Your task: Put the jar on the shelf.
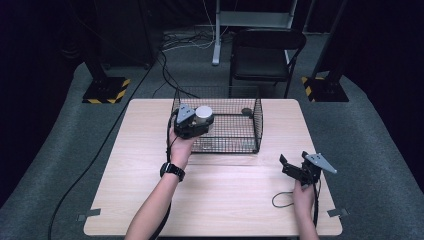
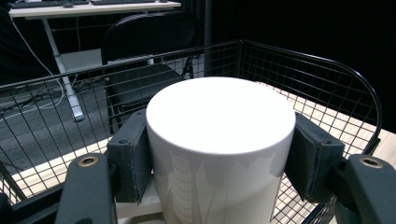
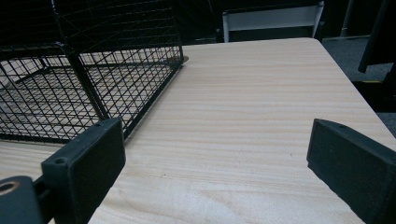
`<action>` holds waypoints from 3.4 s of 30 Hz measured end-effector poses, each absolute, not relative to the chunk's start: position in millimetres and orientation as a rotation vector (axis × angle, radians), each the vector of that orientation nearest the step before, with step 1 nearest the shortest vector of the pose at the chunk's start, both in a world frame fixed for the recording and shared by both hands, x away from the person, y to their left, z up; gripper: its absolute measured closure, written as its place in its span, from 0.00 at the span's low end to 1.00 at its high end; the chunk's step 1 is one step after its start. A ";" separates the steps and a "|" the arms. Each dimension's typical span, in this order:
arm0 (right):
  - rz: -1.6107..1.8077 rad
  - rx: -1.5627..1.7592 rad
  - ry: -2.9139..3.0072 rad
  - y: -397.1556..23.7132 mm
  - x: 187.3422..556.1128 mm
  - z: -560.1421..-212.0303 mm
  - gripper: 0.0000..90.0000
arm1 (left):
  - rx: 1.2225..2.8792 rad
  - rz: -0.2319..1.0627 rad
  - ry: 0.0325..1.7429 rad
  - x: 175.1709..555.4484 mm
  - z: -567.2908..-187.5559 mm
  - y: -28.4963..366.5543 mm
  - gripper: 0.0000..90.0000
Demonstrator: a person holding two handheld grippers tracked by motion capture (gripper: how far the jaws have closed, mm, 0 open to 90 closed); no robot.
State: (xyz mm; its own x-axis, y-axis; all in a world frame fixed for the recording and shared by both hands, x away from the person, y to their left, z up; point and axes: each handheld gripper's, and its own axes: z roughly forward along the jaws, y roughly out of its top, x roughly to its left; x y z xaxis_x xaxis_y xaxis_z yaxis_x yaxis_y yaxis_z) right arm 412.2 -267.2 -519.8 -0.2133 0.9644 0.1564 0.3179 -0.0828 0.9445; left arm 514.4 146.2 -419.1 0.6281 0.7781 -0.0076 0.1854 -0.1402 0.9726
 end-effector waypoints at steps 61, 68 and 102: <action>1.306 1.408 1.576 -266.2 412.2 -520.0 0.04 | 1.559 0.580 0.725 435.9 -419.8 224.0 0.00; 1.304 1.408 1.576 -266.1 412.2 -520.0 0.04 | 1.577 0.598 0.732 415.5 -436.1 244.2 0.00; 1.307 1.409 1.578 -266.3 412.4 -520.0 0.04 | 1.560 0.726 0.962 387.5 -501.2 303.7 0.00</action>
